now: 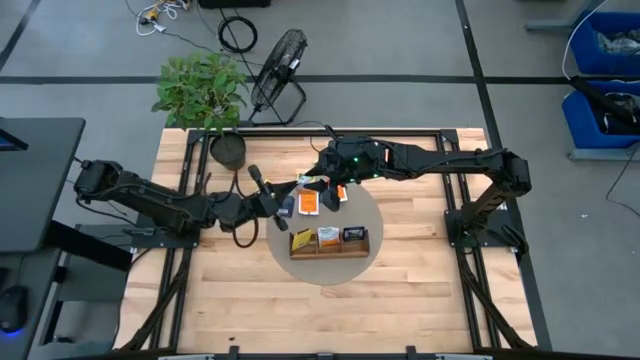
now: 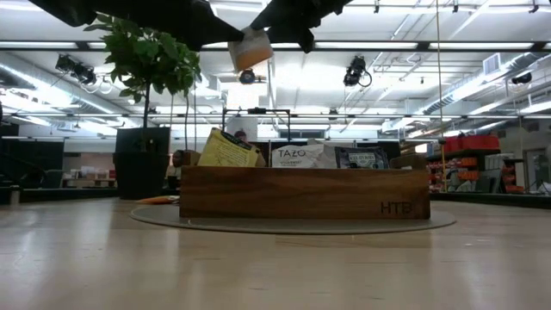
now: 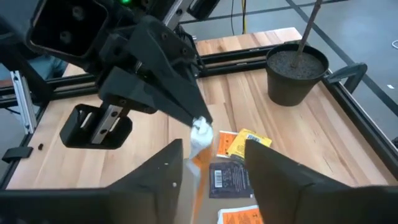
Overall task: Pick & Place Tea
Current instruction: Put the orange tea bag into the middle section of the wooden organizer
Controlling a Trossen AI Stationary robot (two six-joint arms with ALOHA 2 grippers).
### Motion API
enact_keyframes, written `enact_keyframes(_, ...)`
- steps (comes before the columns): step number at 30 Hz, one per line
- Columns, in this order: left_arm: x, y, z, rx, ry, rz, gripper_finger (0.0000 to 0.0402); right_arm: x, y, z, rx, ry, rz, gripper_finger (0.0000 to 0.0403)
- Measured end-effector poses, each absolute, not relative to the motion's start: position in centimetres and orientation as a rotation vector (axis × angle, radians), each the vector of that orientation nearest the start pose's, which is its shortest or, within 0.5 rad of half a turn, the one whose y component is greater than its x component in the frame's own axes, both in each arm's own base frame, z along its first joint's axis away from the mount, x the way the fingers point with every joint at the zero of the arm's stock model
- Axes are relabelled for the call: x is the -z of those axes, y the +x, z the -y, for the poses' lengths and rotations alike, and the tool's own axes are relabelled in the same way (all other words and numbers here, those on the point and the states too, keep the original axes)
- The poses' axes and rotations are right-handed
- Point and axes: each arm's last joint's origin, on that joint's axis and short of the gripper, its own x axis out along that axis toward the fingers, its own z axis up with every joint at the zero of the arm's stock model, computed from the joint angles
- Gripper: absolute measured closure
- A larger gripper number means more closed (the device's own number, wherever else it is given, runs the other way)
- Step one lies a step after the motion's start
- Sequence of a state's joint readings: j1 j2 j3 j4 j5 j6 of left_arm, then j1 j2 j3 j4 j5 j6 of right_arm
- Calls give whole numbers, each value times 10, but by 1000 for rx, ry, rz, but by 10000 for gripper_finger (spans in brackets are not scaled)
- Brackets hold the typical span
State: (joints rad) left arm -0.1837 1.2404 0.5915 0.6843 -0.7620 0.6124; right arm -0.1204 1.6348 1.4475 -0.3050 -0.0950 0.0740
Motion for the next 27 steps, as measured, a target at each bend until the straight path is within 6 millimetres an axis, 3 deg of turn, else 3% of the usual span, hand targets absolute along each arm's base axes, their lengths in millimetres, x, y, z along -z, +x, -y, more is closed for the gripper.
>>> enact_keyframes(12,-258,254,27,-574,596,-137,399,-337,373,41,39,131,-459,392)
enact_keyframes(18,-257,254,27,-575,598,-140,389,-337,373,41,39,117,-464,399)
enact_keyframes(27,-257,252,24,-702,586,-187,286,-327,367,39,110,84,-581,401)
